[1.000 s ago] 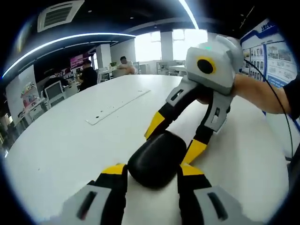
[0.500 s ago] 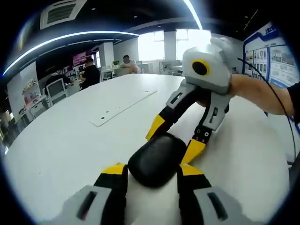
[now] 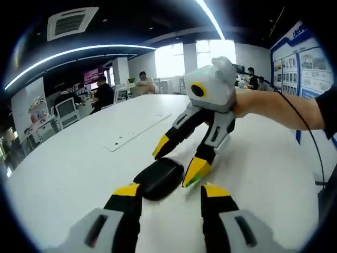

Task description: Pick up the earbuds from the table and place the earbuds into the earbud case

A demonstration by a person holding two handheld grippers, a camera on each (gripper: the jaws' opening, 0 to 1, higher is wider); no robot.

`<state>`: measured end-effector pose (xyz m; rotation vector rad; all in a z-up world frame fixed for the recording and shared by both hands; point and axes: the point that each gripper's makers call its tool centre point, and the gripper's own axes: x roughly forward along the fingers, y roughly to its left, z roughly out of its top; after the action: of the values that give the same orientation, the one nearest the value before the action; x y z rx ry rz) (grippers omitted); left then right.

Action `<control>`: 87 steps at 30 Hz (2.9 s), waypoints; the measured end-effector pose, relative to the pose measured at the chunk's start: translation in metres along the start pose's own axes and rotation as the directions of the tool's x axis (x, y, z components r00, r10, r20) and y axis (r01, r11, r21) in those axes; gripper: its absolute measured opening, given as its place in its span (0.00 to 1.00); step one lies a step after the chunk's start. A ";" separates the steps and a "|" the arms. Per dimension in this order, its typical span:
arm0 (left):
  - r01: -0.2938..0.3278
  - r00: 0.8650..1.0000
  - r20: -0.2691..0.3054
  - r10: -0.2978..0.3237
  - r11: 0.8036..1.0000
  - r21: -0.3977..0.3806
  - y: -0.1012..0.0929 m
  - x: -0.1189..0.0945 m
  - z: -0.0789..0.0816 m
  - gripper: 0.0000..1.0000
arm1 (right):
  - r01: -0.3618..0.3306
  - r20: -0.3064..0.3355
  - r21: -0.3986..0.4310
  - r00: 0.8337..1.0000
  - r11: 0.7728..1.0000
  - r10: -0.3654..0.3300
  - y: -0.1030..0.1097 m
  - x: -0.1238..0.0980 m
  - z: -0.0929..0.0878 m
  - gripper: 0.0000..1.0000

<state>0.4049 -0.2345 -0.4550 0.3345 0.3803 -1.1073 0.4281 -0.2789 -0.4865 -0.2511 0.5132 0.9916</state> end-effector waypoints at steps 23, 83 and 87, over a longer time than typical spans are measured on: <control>-0.249 0.946 0.151 0.287 0.942 -0.227 -0.060 -0.238 -0.085 0.61 | 0.220 0.231 0.214 0.935 0.952 -0.268 0.181 -0.124 -0.008 0.61; -0.463 0.842 0.125 0.525 0.822 -0.331 -0.079 -0.400 -0.122 0.67 | 0.461 0.260 0.329 0.795 0.824 -0.549 0.243 -0.273 -0.024 0.61; -0.454 0.844 0.133 0.519 0.825 -0.336 -0.076 -0.396 -0.120 0.66 | 0.453 0.255 0.336 0.800 0.826 -0.543 0.243 -0.264 -0.026 0.61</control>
<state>0.1638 0.1034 -0.3858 0.0341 0.2347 -0.5569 0.0980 -0.3543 -0.3647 0.0289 0.2277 0.4183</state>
